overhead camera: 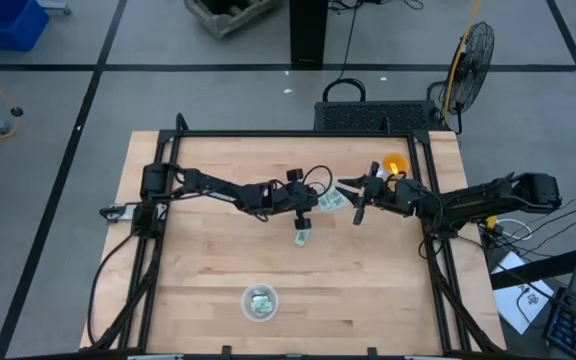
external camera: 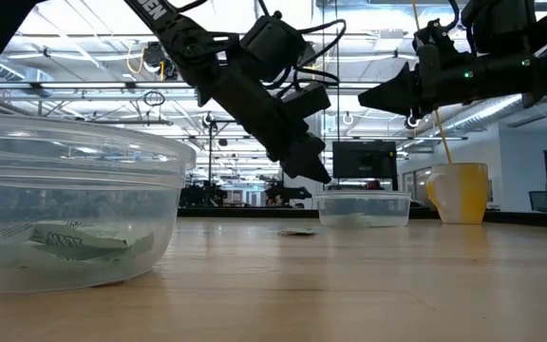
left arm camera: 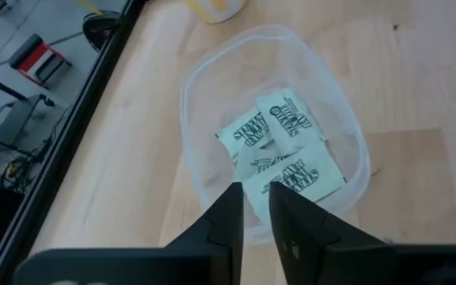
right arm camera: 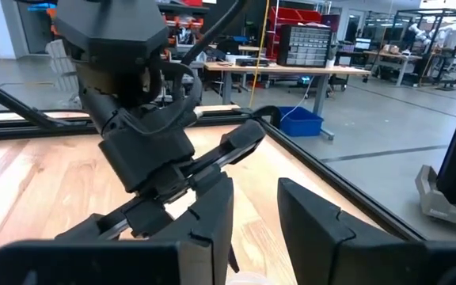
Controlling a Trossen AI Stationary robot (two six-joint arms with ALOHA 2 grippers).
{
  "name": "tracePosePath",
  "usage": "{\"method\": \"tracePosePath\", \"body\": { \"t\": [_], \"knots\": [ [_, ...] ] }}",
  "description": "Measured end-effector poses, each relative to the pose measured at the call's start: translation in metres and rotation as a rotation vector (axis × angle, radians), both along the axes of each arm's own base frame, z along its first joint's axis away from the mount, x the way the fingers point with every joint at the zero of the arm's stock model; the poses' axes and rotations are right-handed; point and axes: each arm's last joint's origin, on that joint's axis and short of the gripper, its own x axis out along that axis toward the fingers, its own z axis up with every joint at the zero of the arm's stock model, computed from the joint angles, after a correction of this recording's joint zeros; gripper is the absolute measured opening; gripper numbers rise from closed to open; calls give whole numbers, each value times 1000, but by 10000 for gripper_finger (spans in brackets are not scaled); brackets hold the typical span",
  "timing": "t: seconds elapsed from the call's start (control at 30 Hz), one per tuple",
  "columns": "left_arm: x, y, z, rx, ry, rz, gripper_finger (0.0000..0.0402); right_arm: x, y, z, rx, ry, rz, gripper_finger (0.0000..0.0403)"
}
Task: Pick and place Stevia / Truvia into bins
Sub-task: Put the stevia packet into the transparent container
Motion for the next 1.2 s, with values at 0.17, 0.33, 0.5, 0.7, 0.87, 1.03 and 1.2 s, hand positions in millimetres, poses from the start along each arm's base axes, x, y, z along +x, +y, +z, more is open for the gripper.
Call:
{"method": "tracePosePath", "body": {
  "t": [0.17, 0.33, 0.5, 0.7, 0.87, 1.03, 1.2],
  "knots": [
    [1, -4, 1, -22, -14, -28, 84, 0, 1, -3, 4, 28, 19, 93],
    [-7, -14, 37, -61, -92, -27, 85, 1, 6, -11, -42, 124, 229, 93],
    [-37, -26, 87, -81, -60, -28, 85, 0, 12, -13, -64, 143, 409, 93],
    [-91, -28, 141, -86, -18, 82, 85, 7, 16, -3, 56, 123, 422, 94],
    [-125, -27, 169, -90, -25, 137, 85, 19, 30, 11, 94, 154, 489, 95],
    [-150, -27, 173, -86, 75, 185, 85, 35, 50, 13, 100, 194, 538, 118],
    [-160, -27, 145, -130, 165, 240, 85, 55, 56, -8, 147, 300, 483, 149]
  ]
}}
